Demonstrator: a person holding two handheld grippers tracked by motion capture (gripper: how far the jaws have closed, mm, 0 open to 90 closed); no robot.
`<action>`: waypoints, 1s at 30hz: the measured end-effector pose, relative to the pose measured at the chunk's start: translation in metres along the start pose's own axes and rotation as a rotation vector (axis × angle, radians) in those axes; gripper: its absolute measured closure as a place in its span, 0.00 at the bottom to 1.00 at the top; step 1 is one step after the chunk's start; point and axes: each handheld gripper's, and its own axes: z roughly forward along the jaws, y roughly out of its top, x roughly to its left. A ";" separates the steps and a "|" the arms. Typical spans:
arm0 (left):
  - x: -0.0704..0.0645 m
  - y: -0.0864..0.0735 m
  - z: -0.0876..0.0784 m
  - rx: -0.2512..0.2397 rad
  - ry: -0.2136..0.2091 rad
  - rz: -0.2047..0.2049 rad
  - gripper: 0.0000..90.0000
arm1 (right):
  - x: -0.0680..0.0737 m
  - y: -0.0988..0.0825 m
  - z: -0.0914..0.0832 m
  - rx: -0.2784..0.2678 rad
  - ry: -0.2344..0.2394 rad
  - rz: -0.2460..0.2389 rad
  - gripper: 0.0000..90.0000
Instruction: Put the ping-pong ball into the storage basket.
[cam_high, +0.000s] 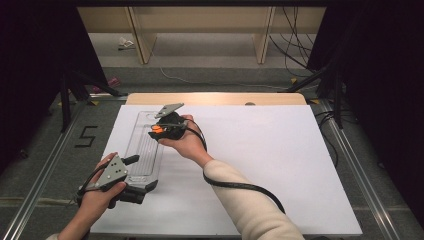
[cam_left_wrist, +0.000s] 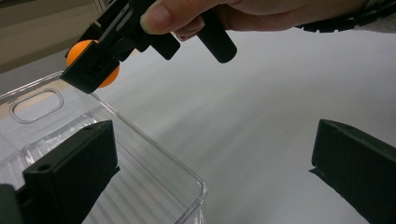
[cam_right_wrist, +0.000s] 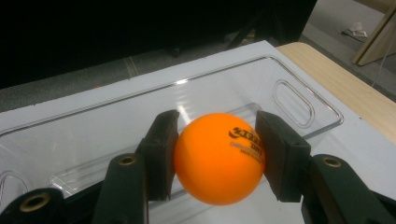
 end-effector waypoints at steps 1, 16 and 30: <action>0.000 0.000 0.000 0.000 0.000 0.000 0.00 | 0.000 0.001 0.001 0.000 0.000 0.001 0.57; 0.000 0.000 0.000 0.000 -0.002 0.001 0.00 | 0.002 0.008 0.006 0.001 0.008 -0.008 0.57; 0.000 0.000 0.000 0.002 -0.005 0.005 0.00 | 0.004 0.011 0.012 0.010 0.011 -0.013 0.57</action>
